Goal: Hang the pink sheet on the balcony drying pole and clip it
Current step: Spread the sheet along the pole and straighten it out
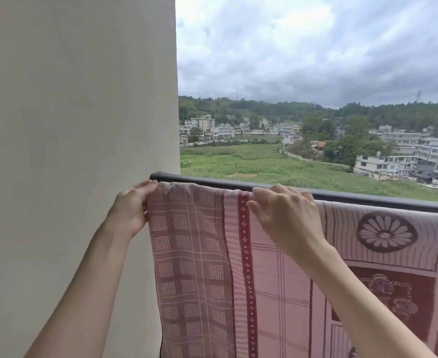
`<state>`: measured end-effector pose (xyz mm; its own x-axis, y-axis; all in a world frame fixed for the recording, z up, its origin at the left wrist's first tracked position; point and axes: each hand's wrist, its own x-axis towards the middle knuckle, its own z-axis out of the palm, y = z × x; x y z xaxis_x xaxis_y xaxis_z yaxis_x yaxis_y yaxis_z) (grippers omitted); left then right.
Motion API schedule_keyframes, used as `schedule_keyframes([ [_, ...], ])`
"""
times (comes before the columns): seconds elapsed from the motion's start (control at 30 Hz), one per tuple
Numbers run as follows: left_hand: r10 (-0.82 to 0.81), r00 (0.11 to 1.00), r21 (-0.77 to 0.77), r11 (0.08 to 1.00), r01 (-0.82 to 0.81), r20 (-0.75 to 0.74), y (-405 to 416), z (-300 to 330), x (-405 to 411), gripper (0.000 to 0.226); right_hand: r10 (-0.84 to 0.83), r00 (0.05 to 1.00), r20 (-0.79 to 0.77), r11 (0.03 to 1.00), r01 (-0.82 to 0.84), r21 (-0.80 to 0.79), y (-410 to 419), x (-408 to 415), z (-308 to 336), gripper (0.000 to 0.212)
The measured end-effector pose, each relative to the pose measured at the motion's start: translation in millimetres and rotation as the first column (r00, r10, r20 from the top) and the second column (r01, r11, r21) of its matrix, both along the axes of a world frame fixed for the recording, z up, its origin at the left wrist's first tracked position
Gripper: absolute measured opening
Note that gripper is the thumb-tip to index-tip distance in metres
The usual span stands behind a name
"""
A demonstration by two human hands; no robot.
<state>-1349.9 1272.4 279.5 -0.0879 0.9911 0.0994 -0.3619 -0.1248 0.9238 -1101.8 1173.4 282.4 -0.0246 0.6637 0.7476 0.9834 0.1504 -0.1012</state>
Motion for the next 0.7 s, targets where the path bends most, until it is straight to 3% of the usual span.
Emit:
schedule_keyframes([
  [0.1,0.08,0.991,0.034,0.996,-0.084,0.107,5,-4,4,0.026,0.039,0.994,-0.1,0.995,-0.029,0.095,8,1,-3,0.019],
  [0.23,0.034,0.971,0.11,0.992,-0.062,0.237,3,-4,1,0.026,0.043,0.995,-0.089,0.972,-0.021,0.234,11,4,-8,0.012],
  [0.4,-0.087,0.943,0.274,0.962,-0.004,0.32,-1,15,-3,0.027,0.151,0.973,-0.172,0.918,-0.074,0.389,0,-2,4,0.03],
  [0.5,-0.027,0.921,0.217,0.974,-0.064,0.39,-1,0,-5,0.025,0.194,0.977,-0.09,0.907,-0.144,0.395,-7,-8,-13,0.038],
  [0.6,0.038,0.94,0.098,0.992,-0.076,0.338,4,-31,-9,0.018,0.14,0.988,-0.057,0.949,-0.118,0.293,-5,-7,-19,0.036],
  [0.7,-0.099,0.993,0.084,0.992,0.093,0.067,0,-58,-7,0.017,0.017,1.0,0.016,0.991,-0.019,0.13,2,-7,-25,0.044],
])
